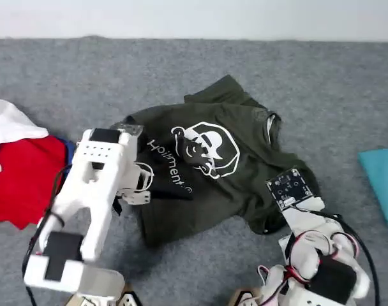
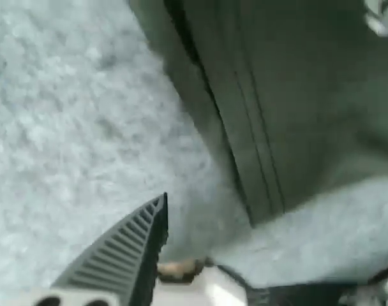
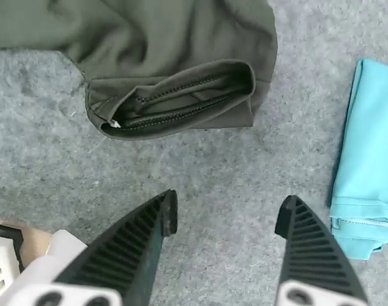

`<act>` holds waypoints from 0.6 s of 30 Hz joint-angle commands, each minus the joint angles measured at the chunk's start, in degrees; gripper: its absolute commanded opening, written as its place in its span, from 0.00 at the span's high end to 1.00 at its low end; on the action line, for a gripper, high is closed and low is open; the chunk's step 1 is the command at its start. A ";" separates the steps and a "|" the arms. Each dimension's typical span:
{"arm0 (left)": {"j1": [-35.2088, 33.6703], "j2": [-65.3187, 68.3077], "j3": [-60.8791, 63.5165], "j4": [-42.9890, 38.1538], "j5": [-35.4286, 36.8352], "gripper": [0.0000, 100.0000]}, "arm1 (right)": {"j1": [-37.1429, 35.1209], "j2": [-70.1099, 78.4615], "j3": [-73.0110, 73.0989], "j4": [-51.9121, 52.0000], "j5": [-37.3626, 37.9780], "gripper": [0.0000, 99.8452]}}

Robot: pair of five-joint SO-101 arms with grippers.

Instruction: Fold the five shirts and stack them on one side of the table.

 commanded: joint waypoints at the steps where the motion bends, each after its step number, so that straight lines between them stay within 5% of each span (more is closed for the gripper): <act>1: 2.99 8.79 -0.13 -0.79 8.70 0.25 | 0.57 -0.13 -0.44 -1.10 -0.26 0.74; 8: 10.55 23.47 -9.89 7.82 24.79 0.25 | 0.57 -0.13 -0.44 -1.10 -0.26 0.74; 18: 12.75 29.45 -14.99 7.82 28.66 0.25 | 0.57 -0.13 -0.44 -1.01 -0.26 0.74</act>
